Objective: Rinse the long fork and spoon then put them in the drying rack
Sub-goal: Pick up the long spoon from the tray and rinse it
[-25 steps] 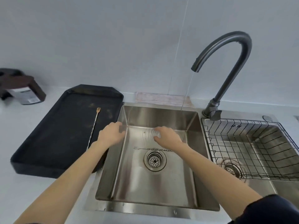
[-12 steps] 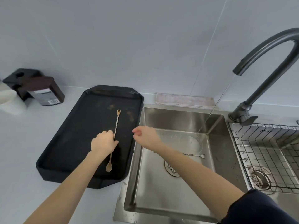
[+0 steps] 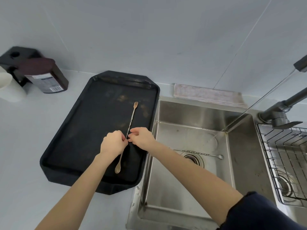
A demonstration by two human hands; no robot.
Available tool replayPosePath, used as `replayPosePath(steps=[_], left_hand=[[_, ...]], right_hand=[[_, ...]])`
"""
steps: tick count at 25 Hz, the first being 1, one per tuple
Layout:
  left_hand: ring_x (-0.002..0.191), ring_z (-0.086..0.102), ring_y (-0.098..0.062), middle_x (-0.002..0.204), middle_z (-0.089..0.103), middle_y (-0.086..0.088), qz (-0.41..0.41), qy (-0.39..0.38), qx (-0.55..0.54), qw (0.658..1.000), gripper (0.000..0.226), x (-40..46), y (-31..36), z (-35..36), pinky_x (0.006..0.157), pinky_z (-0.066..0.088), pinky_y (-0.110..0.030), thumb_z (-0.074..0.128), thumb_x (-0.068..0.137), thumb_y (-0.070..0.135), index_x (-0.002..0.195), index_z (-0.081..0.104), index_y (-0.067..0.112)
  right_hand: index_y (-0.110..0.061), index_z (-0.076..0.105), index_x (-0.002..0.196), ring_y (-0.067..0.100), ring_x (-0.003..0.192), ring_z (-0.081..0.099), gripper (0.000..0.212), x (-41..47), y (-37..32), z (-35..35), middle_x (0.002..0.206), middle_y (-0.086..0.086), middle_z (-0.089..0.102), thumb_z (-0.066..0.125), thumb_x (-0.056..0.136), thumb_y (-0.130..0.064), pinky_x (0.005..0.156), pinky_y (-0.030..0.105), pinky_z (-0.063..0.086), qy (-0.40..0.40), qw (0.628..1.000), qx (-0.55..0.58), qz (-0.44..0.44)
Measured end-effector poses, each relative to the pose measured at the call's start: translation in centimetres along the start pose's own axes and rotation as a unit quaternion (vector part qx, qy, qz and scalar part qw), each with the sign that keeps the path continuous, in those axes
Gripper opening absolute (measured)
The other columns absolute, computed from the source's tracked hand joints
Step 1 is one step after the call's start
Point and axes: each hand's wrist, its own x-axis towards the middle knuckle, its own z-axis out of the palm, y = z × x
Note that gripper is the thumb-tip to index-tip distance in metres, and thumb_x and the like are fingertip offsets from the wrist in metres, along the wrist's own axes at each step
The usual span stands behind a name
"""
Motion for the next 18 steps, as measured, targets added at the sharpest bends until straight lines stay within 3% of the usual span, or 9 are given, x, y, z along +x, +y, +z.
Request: replayPosePath(steps=[6,9,13,15,18], left_hand=[[0.096,0.063,-0.027,0.1,0.07,-0.011,0.053,0.02,-0.037,0.998,0.02,-0.9,0.3,-0.7,0.078,0.046,-0.032,0.054,0.087,0.022,0.101,0.061,0.009],[0.088,0.062,-0.021,0.092,0.069,-0.005,0.097,0.02,-0.076,0.992,0.02,-1.9,2.2,-1.3,0.075,0.043,-0.027,0.056,0.087,0.023,0.101,0.062,0.009],[0.085,0.062,-0.021,0.085,0.066,-0.004,0.138,-0.014,-0.148,0.979,0.018,-3.5,5.2,-1.2,0.081,0.049,-0.032,0.056,0.087,0.022,0.098,0.062,0.01],[0.086,0.063,-0.021,0.081,0.064,-0.002,0.155,-0.039,-0.183,0.97,0.013,-4.6,7.2,-0.7,0.077,0.048,-0.028,0.055,0.087,0.021,0.095,0.061,0.013],[0.071,0.06,-0.01,0.077,0.063,0.002,0.188,-0.073,-0.2,0.959,0.01,-6.3,10.3,0.2,0.062,0.041,-0.016,0.056,0.088,0.021,0.094,0.061,0.016]], right_hand=[[0.0,0.032,0.14,0.03,0.121,0.055,0.04,-1.0,-1.0,-1.1,0.135,0.022,0.052,0.026,0.1,-0.003,0.101,0.034,0.045,-0.008,0.983,0.182,0.029],[0.0,0.036,0.138,0.028,0.112,0.058,0.039,-2.1,-1.4,-2.9,0.133,0.023,0.054,0.03,0.1,-0.004,0.098,0.034,0.046,0.02,0.968,0.248,0.018],[0.0,0.051,0.126,0.013,0.079,0.059,0.032,-3.9,-0.8,-5.9,0.107,0.014,0.063,0.044,0.098,-0.013,0.074,0.019,0.051,0.066,0.955,0.288,-0.024],[-0.001,0.055,0.121,0.007,0.071,0.058,0.03,-5.0,0.2,-8.1,0.092,0.005,0.064,0.048,0.096,-0.015,0.068,0.017,0.049,0.09,0.949,0.3,-0.041],[-0.005,0.059,0.112,0.006,0.066,0.059,0.022,-6.7,2.0,-11.8,0.078,-0.001,0.063,0.051,0.094,-0.015,0.061,0.014,0.049,0.125,0.933,0.331,-0.059]])
